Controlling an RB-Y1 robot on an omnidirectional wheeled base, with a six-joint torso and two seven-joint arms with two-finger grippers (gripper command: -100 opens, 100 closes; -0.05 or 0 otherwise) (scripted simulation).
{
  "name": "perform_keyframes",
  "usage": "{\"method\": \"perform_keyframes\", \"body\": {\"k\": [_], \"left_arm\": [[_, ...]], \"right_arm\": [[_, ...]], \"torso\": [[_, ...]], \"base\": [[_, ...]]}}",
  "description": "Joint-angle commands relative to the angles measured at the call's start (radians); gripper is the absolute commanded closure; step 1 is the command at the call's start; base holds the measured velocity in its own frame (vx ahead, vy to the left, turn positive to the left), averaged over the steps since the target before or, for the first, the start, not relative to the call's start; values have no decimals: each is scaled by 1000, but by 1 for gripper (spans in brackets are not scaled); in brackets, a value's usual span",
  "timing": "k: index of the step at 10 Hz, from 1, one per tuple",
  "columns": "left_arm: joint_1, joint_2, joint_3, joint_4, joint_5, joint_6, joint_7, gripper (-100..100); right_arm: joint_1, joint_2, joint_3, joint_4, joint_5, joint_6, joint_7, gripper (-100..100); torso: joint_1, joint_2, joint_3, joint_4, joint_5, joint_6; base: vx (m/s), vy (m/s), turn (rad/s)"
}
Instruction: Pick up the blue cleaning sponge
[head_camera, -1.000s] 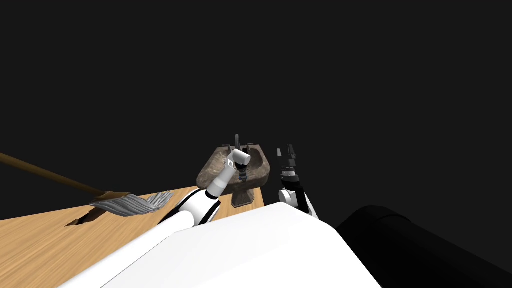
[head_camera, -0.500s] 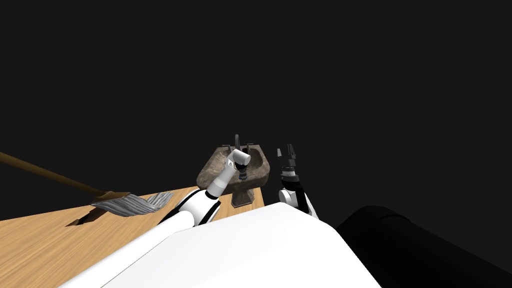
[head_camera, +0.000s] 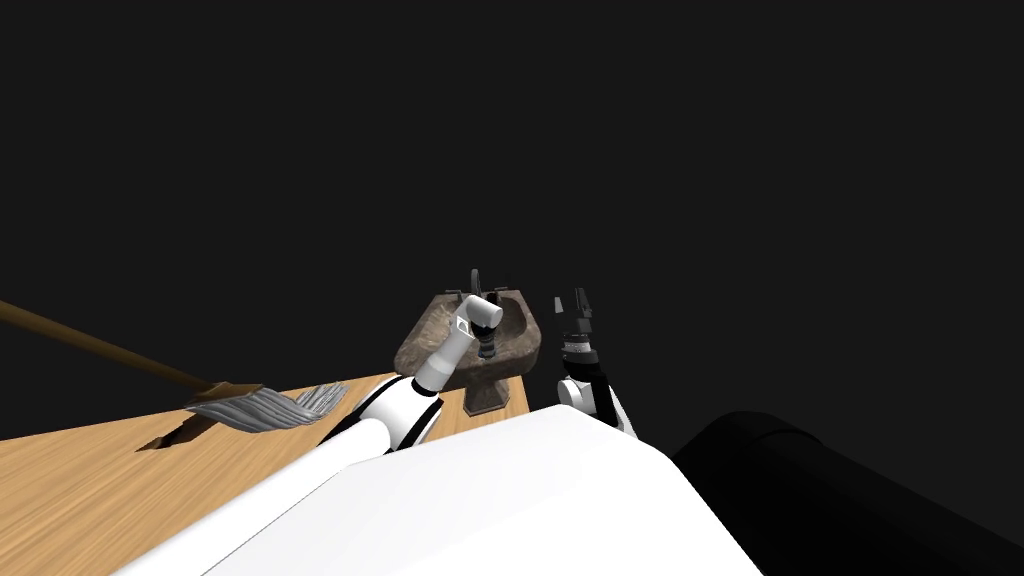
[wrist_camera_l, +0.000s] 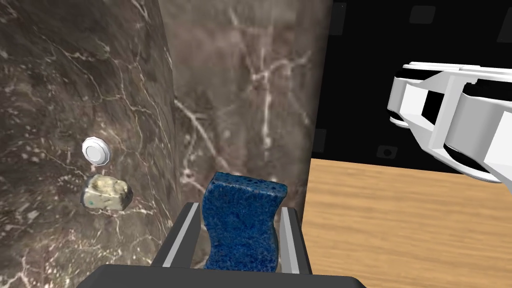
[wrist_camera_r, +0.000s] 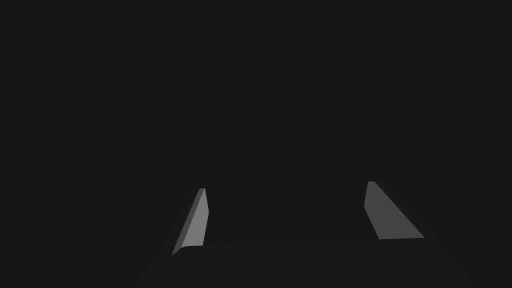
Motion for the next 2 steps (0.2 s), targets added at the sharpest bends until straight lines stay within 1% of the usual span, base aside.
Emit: {"method": "perform_keyframes", "body": {"k": [1, 2], "left_arm": [[0, 0, 0, 0, 0, 0, 0, 100], [-1, 0, 0, -2, 1, 4, 2, 0]], "right_arm": [[0, 0, 0, 0, 0, 0, 0, 0], [0, 0, 0, 0, 0, 0, 0, 0]], "torso": [[0, 0, 0, 0, 0, 0], [0, 0, 0, 0, 0, 0]], "base": [[9, 7, 1], [0, 0, 0]]}}
